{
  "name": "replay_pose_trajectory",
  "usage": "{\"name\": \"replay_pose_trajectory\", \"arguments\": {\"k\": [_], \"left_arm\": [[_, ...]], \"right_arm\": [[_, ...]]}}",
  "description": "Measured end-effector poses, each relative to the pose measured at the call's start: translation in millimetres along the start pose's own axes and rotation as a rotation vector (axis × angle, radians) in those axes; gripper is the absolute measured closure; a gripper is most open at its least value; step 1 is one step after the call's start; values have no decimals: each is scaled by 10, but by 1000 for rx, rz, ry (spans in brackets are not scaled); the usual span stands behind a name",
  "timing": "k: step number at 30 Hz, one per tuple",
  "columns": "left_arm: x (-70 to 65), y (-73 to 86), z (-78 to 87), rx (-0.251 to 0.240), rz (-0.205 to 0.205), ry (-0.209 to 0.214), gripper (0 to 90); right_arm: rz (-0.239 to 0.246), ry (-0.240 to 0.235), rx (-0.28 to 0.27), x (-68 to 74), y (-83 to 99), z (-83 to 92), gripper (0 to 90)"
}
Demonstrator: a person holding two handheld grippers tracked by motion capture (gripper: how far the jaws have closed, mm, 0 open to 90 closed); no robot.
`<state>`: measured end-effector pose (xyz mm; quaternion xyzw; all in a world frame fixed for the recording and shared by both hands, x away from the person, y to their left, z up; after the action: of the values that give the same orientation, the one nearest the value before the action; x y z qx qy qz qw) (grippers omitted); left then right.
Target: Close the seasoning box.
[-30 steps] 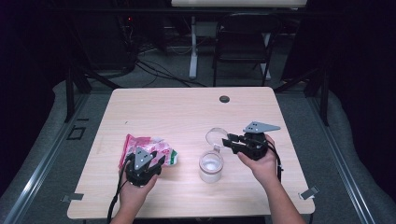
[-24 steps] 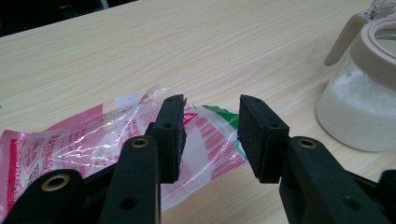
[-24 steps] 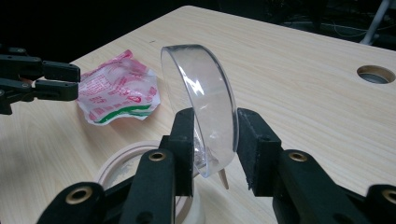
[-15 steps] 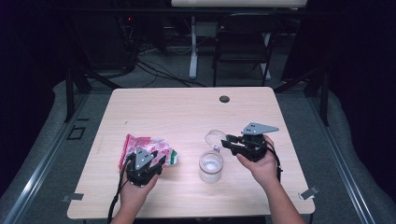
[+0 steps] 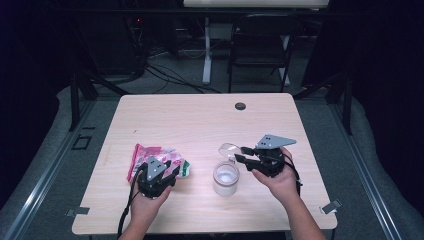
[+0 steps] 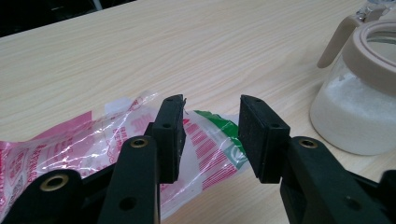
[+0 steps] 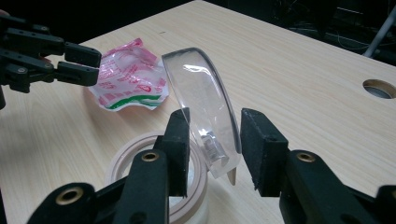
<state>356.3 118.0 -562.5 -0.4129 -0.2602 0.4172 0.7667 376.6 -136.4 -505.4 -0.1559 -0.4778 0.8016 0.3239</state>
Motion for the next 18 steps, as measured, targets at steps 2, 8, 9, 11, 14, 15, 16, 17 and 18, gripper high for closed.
{"name": "replay_pose_trajectory", "arguments": {"k": [2, 8, 9, 11, 14, 15, 16, 17, 18], "left_arm": [[-7, -11, -3, -3, 2, 2, 607], [-35, -33, -37, -3, 3, 17, 602], [-41, -38, -44, -4, -1, 19, 601], [-59, -46, -57, -6, 0, 23, 597], [-70, -55, -78, -6, -5, 27, 589], [-74, -58, -84, -6, -5, 29, 586], [-77, -61, -89, -6, -5, 30, 581], [-80, -63, -94, -6, -5, 31, 579], [-84, -68, -100, -9, -4, 31, 577]], "right_arm": [[7, 0, 0, 24, 3, 2, 616], [55, 1, 9, 118, 18, 1, 575], [64, 0, 8, 135, 19, -1, 569], [79, 4, 12, 166, 25, -3, 555], [94, 1, 12, 213, 35, -11, 523], [98, -3, 11, 232, 40, -19, 510], [106, -1, 12, 250, 47, -27, 500], [118, 0, 13, 268, 54, -36, 495], [131, 6, 17, 281, 61, -40, 489]]}}
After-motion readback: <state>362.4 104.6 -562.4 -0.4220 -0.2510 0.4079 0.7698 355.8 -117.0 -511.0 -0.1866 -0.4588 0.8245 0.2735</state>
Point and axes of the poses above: each handheld gripper's, and its own axes: z roughly backward along the jaws, y roughly out of its underside, x roughly to its left, the point moved 8 cm from there along -z, roughly forward along the jaws, and after that the axes turned 1 degree about -y, right-handed, at the moved point
